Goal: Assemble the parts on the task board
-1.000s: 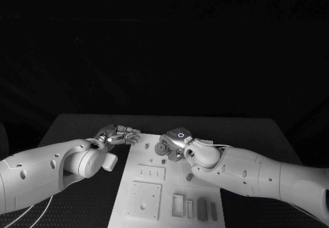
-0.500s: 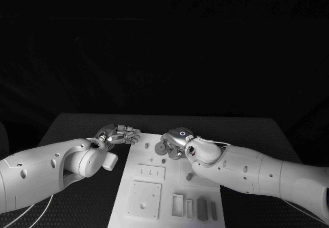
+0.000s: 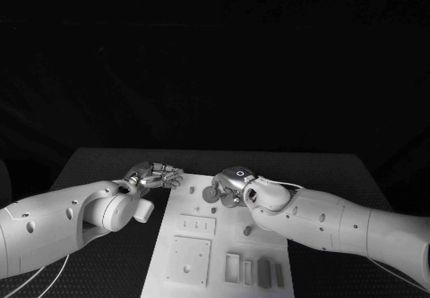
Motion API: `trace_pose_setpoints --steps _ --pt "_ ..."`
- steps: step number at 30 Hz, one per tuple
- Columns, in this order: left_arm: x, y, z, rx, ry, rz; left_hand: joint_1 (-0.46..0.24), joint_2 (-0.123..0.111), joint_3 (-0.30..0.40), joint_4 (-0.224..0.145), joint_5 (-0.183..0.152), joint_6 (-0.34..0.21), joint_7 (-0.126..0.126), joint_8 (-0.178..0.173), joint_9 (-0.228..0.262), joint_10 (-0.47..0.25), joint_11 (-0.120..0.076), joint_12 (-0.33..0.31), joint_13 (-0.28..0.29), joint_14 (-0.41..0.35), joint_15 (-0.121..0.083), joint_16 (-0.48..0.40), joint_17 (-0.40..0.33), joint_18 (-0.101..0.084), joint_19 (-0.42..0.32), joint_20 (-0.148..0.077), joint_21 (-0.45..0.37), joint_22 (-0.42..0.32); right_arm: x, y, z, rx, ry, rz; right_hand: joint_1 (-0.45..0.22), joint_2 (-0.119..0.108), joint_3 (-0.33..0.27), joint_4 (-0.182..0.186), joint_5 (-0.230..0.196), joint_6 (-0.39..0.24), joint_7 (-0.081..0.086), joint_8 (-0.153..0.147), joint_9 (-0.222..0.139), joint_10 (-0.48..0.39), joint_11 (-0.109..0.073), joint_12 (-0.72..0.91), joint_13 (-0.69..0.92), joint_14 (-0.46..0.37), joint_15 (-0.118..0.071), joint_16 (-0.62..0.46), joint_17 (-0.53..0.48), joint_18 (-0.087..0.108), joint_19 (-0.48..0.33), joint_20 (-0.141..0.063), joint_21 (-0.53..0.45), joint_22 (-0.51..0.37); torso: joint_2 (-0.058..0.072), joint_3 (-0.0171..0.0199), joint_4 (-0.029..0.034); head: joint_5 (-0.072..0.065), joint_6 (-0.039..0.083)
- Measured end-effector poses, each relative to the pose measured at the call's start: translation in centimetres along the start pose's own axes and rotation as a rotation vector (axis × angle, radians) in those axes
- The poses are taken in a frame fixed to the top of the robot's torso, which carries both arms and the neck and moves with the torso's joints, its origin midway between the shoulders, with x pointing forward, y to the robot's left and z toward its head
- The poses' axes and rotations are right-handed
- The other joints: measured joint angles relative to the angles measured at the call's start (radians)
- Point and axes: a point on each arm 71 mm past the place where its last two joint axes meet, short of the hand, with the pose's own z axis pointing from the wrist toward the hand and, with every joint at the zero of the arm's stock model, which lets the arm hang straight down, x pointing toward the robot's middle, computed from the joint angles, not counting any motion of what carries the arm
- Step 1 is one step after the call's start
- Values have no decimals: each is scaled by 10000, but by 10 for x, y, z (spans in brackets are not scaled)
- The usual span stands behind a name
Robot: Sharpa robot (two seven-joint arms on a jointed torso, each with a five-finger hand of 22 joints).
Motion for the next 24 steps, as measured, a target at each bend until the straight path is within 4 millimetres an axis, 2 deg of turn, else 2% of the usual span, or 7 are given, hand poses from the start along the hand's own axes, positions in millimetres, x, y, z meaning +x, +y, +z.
trace_pose_setpoints --steps 11,18,24 --pt "-2 0 -2 -11 -38 -5 0 0 0 0 0 0 0 0 0 0 0 0 0 0 0 0 -1 0 0 0 0 0 -3 -8 -11 42 -27 247 -39 39 0 -55 156 76 36 93 26 0 0 0 -1 2 2 1 10 0 -1 2 0 0 1 13 -20 4 21" --pt "-3 1 -2 -15 -51 -8 0 0 0 0 0 0 0 0 0 0 0 0 0 0 0 0 9 0 0 0 0 0 -20 -13 -16 20 -904 784 -39 39 28 -84 -84 122 61 93 4 -37 37 0 -2 3 3 1 21 0 -2 3 0 0 1 21 -27 -24 64" --pt "-6 1 -4 -23 -120 -7 0 0 0 0 0 0 0 0 0 0 0 0 0 0 0 -39 8 0 0 0 0 -8 -42 -28 -28 12 -1873 1596 -39 38 28 -83 -237 173 84 93 -5 -37 37 -1 -2 16 16 1 21 0 -2 5 0 0 0 31 -36 -51 120"
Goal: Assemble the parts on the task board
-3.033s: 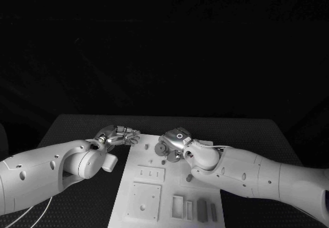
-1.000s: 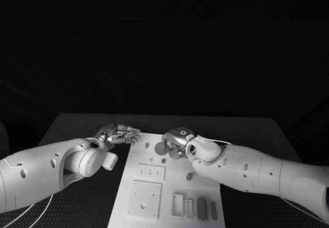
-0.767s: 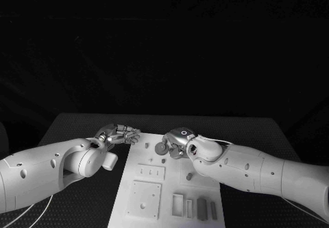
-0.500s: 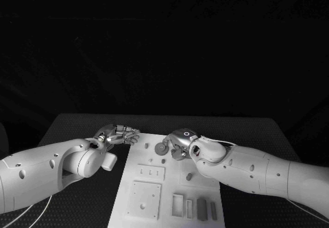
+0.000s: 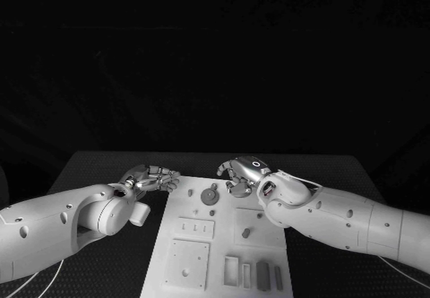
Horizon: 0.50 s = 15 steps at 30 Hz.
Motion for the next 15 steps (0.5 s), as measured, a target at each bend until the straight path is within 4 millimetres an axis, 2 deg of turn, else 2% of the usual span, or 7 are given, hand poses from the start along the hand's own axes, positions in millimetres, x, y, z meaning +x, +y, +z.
trace_pose_setpoints --steps 2,4,5,7,9,15 --pt "-1 0 0 5 -22 4 0 0 0 0 0 0 0 0 0 0 0 0 0 0 0 0 0 1 0 0 0 0 -9 -7 -4 77 -113 378 -41 -41 -19 19 -144 5 6 5 0 16 59 0 0 -3 4 0 1 0 12 -5 0 0 -5 2 -5 -3 16" --pt "-2 0 0 13 -33 4 0 0 0 0 0 0 0 0 0 0 0 0 0 0 0 0 0 0 0 0 0 0 -20 -16 -10 248 -178 758 -445 -298 -532 181 -756 3 46 50 0 -8 189 0 -1 -33 109 0 14 0 47 -14 0 0 -17 3 -12 -11 49" --pt "-3 0 0 18 -45 3 0 0 0 0 0 -36 36 0 0 35 35 0 0 0 0 0 6 -1 0 0 0 0 -27 -24 -14 405 -189 975 -686 -334 -962 217 -1020 -34 83 104 7 -71 296 0 3 -43 196 0 18 0 58 -24 0 0 -25 4 -22 -11 61" --pt "-4 1 0 26 -70 8 0 0 0 0 0 -36 36 0 0 36 36 0 0 0 0 0 11 0 0 0 0 0 -35 -37 -23 681 -134 1265 -868 -309 -1590 167 -1236 -88 138 108 10 -149 402 0 30 -103 315 0 43 -3 58 -24 -2 0 -45 15 -51 -3 92" --pt "-5 1 0 48 -106 16 0 0 0 0 0 -36 36 0 0 36 36 0 0 0 0 0 11 0 0 0 0 0 -40 -54 -33 1042 43 1564 -935 -251 -2202 106 -1244 -142 192 108 10 -274 479 -2 57 -184 397 0 67 -128 -22 -21 -56 0 -72 34 -94 -1 109" --pt "-9 1 3 104 -196 44 68 -67 0 0 -79 -36 36 0 0 36 36 -38 0 0 0 -39 27 -1 0 0 0 -9 -48 -89 -58 1728 619 2324 -1015 -331 -2787 -14 -1284 -171 221 108 9 -495 479 -6 63 -371 399 -114 67 -150 -260 -5 -167 0 -146 79 -242 -86 186"
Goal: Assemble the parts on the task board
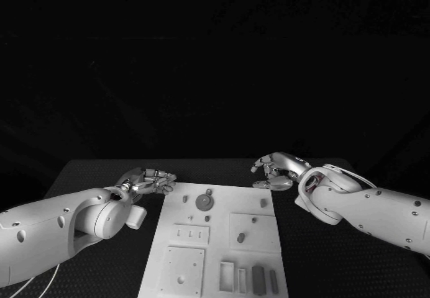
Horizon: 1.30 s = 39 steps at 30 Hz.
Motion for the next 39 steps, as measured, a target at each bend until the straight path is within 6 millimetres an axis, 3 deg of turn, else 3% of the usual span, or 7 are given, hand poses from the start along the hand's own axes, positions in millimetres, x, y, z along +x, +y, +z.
trace_pose_setpoints --steps 8,13,16,20,22,26,39 --pt "-7 7 2 8 -3 16 103 -103 -131 -34 -147 46 27 0 40 304 -123 79 97 0 0 0 60 2 -37 36 0 0 -1 -26 -9 309 509 -50 218 312 -817 -413 -102 -12 13 0 -30 -446 18 -215 -168 -487 32 -406 -150 -3 -584 267 -490 -56 -106 103 -174 -56 43" --pt "-7 10 2 58 147 0 182 -182 -230 -19 -164 73 0 0 40 304 -123 79 96 0 0 -69 73 3 -37 36 0 -10 13 -37 -12 343 919 -216 293 238 -1023 -452 -107 -13 16 0 -53 -472 21 -278 -287 -546 14 -497 -233 22 -673 350 -596 -98 -178 168 -252 -35 45" --pt "-5 12 2 67 264 -26 208 -156 -242 -7 -194 73 0 0 40 282 -101 18 77 0 0 -69 87 3 -37 36 0 -10 25 -44 -9 353 1110 -265 378 317 -1065 -494 -107 -1 27 0 -64 -513 -20 -304 -317 -580 -15 -497 -251 33 -721 375 -620 -97 -212 199 -304 -35 25" --pt "-4 13 2 92 383 -50 222 -142 -287 4 -193 72 0 0 39 230 -124 18 75 0 0 -69 99 3 -37 36 0 -20 40 -55 -6 458 1267 -237 654 377 -1119 -549 -107 95 -38 -58 -82 -611 -232 -347 -388 -727 -139 -572 -295 97 -813 460 -721 -97 -242 244 -368 -4 -24" --pt "-3 14 1 104 432 -59 223 -142 -297 -6 -194 101 -28 0 40 230 -124 17 75 0 0 -69 99 2 -37 36 0 -20 46 -62 -7 546 1324 -216 664 372 -1119 -549 -107 95 -39 -58 -82 -611 -231 -348 -397 -756 -168 -571 -296 99 -813 461 -721 -97 -253 265 -388 15 -31" --pt "-2 14 1 133 482 -70 222 -142 -297 -6 -194 108 -35 0 47 230 -124 -31 66 0 0 -69 100 3 -37 36 0 -20 55 -66 -7 553 1384 -136 715 422 -1119 -549 -66 95 -39 -58 -82 -611 -231 -349 -409 -757 -168 -572 -296 113 -848 496 -721 -96 -264 295 -397 37 -94" --pt "0 15 0 133 584 -97 222 -142 -324 21 -193 107 -35 0 46 230 -124 -31 66 0 0 -69 108 3 -37 36 0 -20 68 -57 2 217 1222 45 859 488 -1104 -534 -20 95 -40 -58 -92 -646 -266 -348 -431 -719 -205 -572 -295 165 -848 497 -721 -61 -251 309 -378 104 -166"
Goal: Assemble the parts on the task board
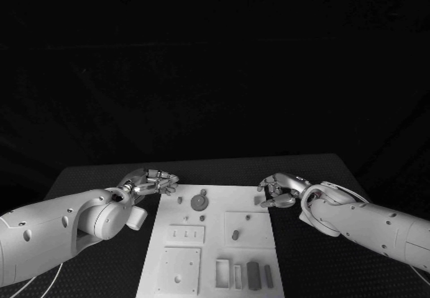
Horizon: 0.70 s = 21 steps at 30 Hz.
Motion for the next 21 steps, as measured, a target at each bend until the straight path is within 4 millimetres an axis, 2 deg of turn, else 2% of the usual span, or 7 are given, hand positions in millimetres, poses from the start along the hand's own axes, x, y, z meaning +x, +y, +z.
trace_pose_setpoints --steps 5,16,21 --pt "1 0 0 -5 35 -6 39 39 0 0 0 0 0 0 0 0 0 0 0 0 0 0 10 0 0 0 0 0 4 2 2 -38 -10 62 144 144 175 175 -125 67 -69 33 0 36 -36 0 -23 0 0 8 1 10 0 1 0 24 3 7 6 10 -49" --pt "2 0 0 -14 44 -4 39 39 0 0 0 0 0 0 -2 0 0 0 0 0 0 0 9 0 0 0 40 1 11 -2 4 98 16 81 224 144 318 260 -125 157 -45 55 1 37 -36 0 -37 33 -30 44 2 19 0 2 0 44 -1 -14 1 19 -128" --pt "2 0 0 -18 44 -4 39 39 0 0 0 0 0 0 -2 0 0 0 1 0 0 0 18 0 0 0 41 -5 14 0 4 61 47 114 224 144 360 303 -125 234 -87 121 19 37 -36 46 -49 35 -31 84 2 22 0 2 1 62 -8 -25 4 7 -144"
